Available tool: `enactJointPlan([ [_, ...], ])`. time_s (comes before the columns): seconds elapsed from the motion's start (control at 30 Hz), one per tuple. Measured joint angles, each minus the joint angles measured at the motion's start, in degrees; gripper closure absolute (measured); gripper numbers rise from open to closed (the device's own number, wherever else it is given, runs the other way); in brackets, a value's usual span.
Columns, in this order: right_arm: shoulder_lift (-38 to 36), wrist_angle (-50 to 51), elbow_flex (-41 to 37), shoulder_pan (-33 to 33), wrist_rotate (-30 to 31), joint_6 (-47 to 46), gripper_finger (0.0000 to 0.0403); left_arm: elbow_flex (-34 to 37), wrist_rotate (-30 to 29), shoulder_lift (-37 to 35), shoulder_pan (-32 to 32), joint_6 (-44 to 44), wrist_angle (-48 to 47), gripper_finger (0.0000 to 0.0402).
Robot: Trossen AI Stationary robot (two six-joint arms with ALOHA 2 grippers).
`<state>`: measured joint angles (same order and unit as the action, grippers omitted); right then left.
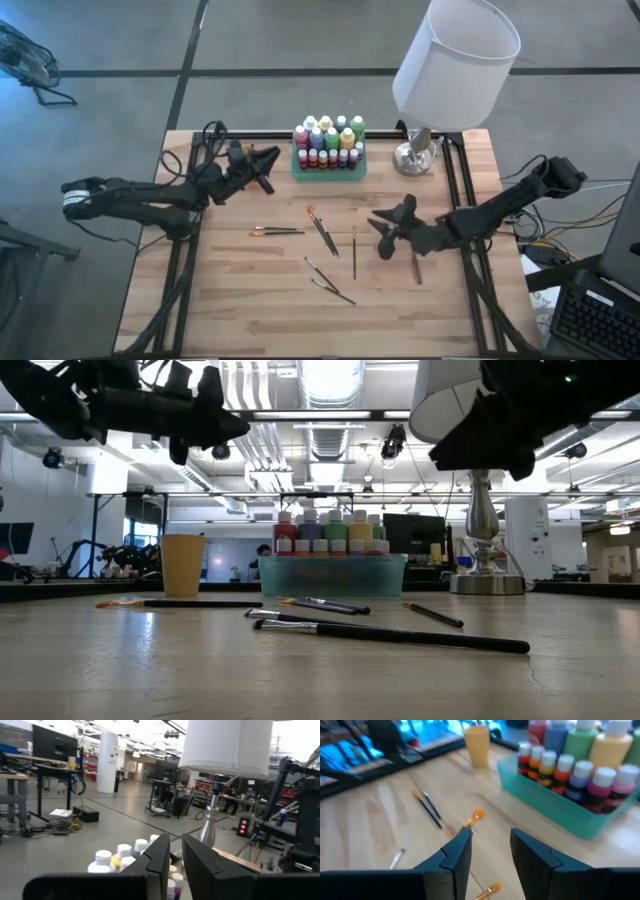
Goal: Pick & Place Paint Supplies
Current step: Put the gold paintbrush into the orange cup
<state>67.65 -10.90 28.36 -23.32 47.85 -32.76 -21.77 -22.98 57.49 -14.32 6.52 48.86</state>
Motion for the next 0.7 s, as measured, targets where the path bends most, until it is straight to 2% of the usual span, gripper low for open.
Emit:
enactJointPlan([
  [0.3,12.31,23.86,13.95,3.76,-2.68,-18.98,0.0238,0.47,1.33,0.0,0.15,-0.01,-4.46,0.0346],
  [0.7,23.79,24.45,19.69,9.3,-9.44,-33.37,0.0184,0.47,1.31,-0.11,0.12,-0.41,-5.42,0.0344],
])
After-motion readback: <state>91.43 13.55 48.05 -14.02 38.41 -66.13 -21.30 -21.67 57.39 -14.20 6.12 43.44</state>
